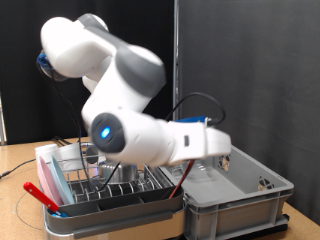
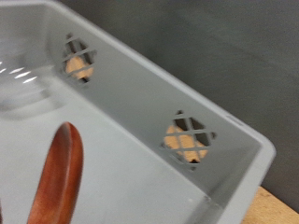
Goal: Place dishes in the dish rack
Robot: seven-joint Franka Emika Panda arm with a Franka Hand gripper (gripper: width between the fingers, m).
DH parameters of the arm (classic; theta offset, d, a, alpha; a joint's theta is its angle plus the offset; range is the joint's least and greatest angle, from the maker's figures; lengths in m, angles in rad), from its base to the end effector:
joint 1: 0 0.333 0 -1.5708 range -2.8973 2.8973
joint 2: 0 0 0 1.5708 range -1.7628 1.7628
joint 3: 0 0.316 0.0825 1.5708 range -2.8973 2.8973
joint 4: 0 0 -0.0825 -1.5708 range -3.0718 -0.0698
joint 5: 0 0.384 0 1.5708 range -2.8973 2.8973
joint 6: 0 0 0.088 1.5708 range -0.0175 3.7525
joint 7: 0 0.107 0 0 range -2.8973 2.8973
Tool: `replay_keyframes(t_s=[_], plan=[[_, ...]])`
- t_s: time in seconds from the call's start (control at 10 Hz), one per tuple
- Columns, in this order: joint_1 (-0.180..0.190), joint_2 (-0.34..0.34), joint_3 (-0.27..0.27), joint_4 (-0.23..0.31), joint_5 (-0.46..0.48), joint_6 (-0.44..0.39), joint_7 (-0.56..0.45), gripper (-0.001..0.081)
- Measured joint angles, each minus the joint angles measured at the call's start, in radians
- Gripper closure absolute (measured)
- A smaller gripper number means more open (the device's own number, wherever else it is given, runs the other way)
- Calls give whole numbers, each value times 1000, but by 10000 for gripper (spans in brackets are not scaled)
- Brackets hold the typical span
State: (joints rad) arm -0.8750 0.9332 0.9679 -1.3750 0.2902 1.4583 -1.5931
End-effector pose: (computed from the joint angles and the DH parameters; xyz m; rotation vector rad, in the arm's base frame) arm 0.6554 -0.0631 0.3340 -1.4057 -1.4621 -0.4558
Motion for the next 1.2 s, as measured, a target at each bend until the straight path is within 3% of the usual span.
replay_keyframes(t_s=[0.1, 0.2, 0.4, 0.8, 1.0, 1.2], plan=[[27, -18, 4, 26, -68, -34, -5, -5], [83, -41, -24, 74, -152, -81, -5, -5], [69, -36, -18, 59, -111, -64, -50, -5], [92, -98, 76, 59, -297, -79, -341, -5], [133, -152, 93, 74, -440, -132, -425, -5], [194, -211, 94, 83, -583, -190, -436, -5]])
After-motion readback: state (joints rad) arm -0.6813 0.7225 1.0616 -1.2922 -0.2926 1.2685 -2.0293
